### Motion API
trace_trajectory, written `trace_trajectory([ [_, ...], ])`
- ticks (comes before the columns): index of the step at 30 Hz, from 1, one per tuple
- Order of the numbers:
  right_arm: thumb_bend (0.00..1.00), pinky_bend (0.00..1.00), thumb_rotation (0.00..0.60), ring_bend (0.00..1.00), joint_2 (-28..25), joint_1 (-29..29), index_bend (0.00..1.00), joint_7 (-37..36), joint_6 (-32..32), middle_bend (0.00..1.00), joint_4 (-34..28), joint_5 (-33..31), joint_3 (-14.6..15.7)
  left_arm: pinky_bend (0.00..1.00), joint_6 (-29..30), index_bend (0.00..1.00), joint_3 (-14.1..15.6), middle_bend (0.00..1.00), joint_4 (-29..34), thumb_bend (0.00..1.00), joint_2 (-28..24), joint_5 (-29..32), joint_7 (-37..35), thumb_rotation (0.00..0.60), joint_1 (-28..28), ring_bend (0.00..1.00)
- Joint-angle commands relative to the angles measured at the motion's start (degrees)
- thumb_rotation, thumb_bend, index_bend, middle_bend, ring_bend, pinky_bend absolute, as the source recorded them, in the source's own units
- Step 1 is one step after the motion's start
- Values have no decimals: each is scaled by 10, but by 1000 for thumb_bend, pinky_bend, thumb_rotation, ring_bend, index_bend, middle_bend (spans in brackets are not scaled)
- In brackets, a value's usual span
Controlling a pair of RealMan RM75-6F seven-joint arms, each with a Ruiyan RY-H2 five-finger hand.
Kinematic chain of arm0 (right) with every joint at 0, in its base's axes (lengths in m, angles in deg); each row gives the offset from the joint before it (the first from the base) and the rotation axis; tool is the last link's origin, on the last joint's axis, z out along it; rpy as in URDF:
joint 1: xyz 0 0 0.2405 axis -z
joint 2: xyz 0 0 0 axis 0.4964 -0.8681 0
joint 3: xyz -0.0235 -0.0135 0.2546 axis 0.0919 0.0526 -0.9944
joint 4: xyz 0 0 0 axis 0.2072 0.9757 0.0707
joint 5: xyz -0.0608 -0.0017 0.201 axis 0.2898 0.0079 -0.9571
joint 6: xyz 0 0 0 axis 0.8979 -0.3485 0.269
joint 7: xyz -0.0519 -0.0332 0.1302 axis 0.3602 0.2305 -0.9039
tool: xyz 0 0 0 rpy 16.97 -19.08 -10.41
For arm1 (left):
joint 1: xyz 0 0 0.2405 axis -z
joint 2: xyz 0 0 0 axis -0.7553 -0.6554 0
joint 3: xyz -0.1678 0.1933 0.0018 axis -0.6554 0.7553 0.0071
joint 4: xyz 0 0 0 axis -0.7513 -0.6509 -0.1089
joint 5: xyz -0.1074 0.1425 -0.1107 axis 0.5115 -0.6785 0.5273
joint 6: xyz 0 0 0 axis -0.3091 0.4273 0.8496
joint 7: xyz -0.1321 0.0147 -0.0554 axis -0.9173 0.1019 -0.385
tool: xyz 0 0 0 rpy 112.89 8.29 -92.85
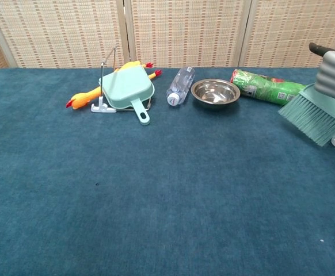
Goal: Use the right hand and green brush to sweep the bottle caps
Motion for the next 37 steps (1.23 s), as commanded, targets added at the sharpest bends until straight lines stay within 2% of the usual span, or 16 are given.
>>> trace_trajectory([
  [1, 422, 0, 600, 551, -56, 29, 889, -162, -25, 839, -144, 2, -43, 51, -1, 0, 1, 0, 1, 452, -1, -1, -2, 600, 0, 0],
  [4, 422, 0, 600, 551, -76, 39, 889, -217, -24, 839, -214, 1, -48, 51, -1, 0, 2, 0, 1, 452, -1, -2, -2, 600, 0, 0],
  [7, 422, 0, 600, 551, -74, 51, 893, -269, -21, 839, -250, 7, -43, 51, 3, 0, 2, 0, 2, 452, -2, -3, -2, 600, -1, 0],
  [10, 425, 0, 600, 550, -54, 64, 898, -320, -14, 839, -261, 8, -33, 51, 5, 0, 2, 0, 4, 453, -3, -4, -3, 600, -2, 0],
  [13, 426, 0, 600, 544, -37, 68, 871, -324, 4, 839, -254, 0, -11, 51, 7, 0, 2, 0, 5, 453, -5, -5, -4, 600, -3, 0],
  [14, 423, 0, 600, 519, -33, 69, 777, -325, 12, 823, -250, -6, -5, 51, 7, 0, 3, 0, 6, 452, -5, -5, -4, 600, -4, 0],
  [16, 416, 0, 600, 442, -23, 71, 540, -331, 27, 712, -241, -20, 4, 52, 7, 0, 3, 0, 7, 453, -7, -5, -5, 600, -4, 0],
  [17, 406, 0, 600, 394, -19, 72, 417, -335, 30, 617, -237, -24, 6, 52, 5, 0, 3, 0, 7, 453, -6, -5, -5, 600, -3, 0],
  [18, 395, 0, 600, 363, -16, 73, 340, -339, 33, 552, -233, -28, 8, 51, 4, 0, 3, 0, 7, 453, -6, -4, -4, 600, -2, 0],
  [20, 325, 0, 600, 262, -12, 77, 103, -350, 33, 339, -232, -33, 10, 51, 5, 0, 3, 0, 8, 453, -7, -5, -5, 600, -3, 0],
  [22, 250, 0, 600, 182, -15, 82, 9, -366, 26, 184, -239, -27, 12, 51, 6, 0, 3, 0, 9, 453, -8, -5, -6, 600, -4, 0],
  [25, 144, 0, 600, 47, -34, 93, 0, -388, 13, 19, -266, -18, 18, 51, 3, 0, 1, 0, 7, 453, -6, -3, -7, 600, -1, 0],
  [29, 83, 0, 600, 0, -71, 118, 0, -452, -10, 0, -310, 9, 23, 51, 5, 0, 2, 0, 6, 452, -5, -6, -8, 600, -1, 0],
  [31, 83, 0, 600, 0, -83, 149, 0, -506, -70, 0, -313, 64, 24, 51, 11, 0, 1, 0, 5, 453, -4, -9, -9, 600, -2, 0],
  [34, 83, 0, 600, 0, -56, 213, 0, -588, -207, 0, -251, 150, 21, 51, 20, 0, 1, 0, 1, 454, -2, -14, -13, 600, -3, 0],
  [37, 84, 0, 600, 0, -19, 259, 0, -671, -270, 0, -171, 174, 15, 51, 25, 0, -1, 0, -5, 453, 1, -16, -14, 600, -3, 0],
])
